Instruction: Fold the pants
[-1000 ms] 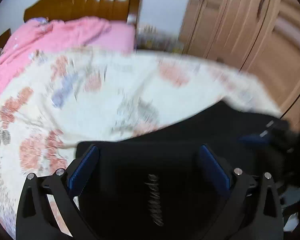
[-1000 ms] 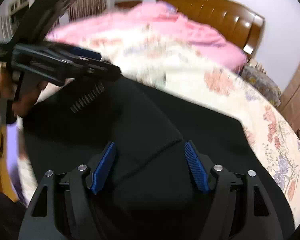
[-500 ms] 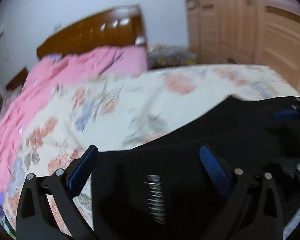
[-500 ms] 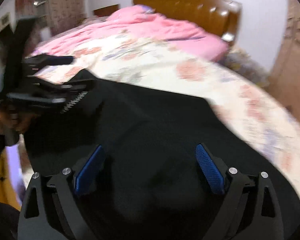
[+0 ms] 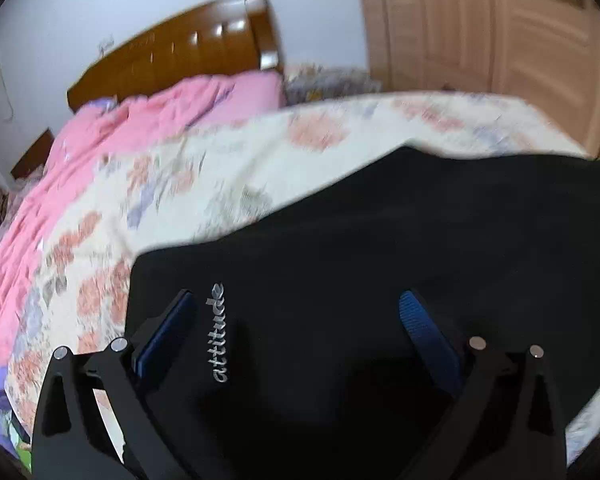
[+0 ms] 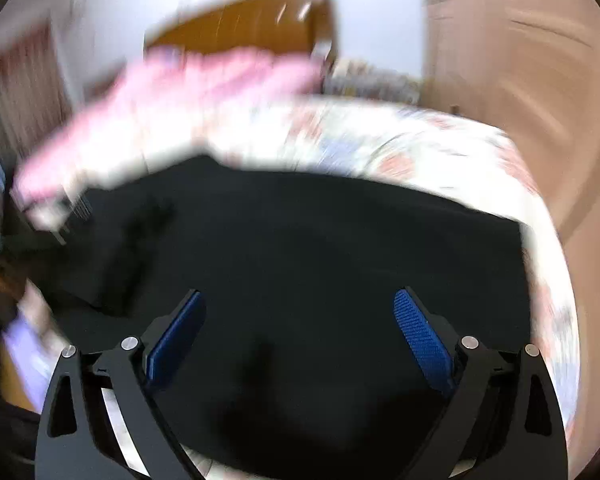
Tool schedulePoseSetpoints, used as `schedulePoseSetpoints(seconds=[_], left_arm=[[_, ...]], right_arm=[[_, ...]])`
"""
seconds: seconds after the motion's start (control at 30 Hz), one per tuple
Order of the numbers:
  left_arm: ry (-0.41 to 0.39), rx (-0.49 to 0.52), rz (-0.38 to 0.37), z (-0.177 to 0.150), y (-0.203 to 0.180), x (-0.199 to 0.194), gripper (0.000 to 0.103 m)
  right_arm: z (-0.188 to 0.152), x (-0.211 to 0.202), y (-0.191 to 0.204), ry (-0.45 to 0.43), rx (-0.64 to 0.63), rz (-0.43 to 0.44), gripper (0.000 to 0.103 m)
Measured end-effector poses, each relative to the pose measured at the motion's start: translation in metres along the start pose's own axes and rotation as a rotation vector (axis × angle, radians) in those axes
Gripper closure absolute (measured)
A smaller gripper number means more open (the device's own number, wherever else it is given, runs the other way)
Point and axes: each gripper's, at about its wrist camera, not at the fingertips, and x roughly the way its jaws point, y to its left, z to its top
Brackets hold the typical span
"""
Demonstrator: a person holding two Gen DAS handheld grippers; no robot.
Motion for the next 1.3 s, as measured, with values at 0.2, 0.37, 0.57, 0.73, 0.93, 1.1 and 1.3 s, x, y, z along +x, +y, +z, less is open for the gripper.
schedulePoseSetpoints(seconds=[0.2, 0.37, 0.57, 0.73, 0.93, 1.1, 1.3], left_arm=[[-0.088, 0.086, -0.146, 0.024, -0.083, -0.024, 0.002], [-0.074, 0.272, -0.268, 0.032, -0.176, -0.019, 0.002], [-0.016, 0.432, -0.309, 0.016, -0.246, 0.01, 0.002], [0.059, 0.312, -0.403, 0.012, -0.229, 0.028, 0.001], [0.077, 0.289, -0.434, 0.01, -0.225, 0.032, 0.001], [0.078, 0.287, -0.442, 0.009, -0.222, 0.03, 0.001], [0.09, 0.285, -0.448, 0.014, -0.217, 0.025, 0.002]], right_arm=[[-0.077, -0.047, -0.075, 0.004, 0.36, -0.002, 0.011], [-0.087, -0.038, -0.069, -0.03, 0.414, 0.121, 0.011], [-0.078, -0.009, -0.069, 0.049, 0.497, 0.151, 0.016], [-0.076, -0.008, -0.07, 0.054, 0.497, 0.154, 0.016], [-0.074, -0.001, -0.071, 0.021, 0.561, 0.123, 0.025], [-0.074, -0.002, -0.066, 0.061, 0.521, 0.063, 0.039], [-0.074, -0.013, -0.056, -0.035, 0.462, 0.02, 0.077]])
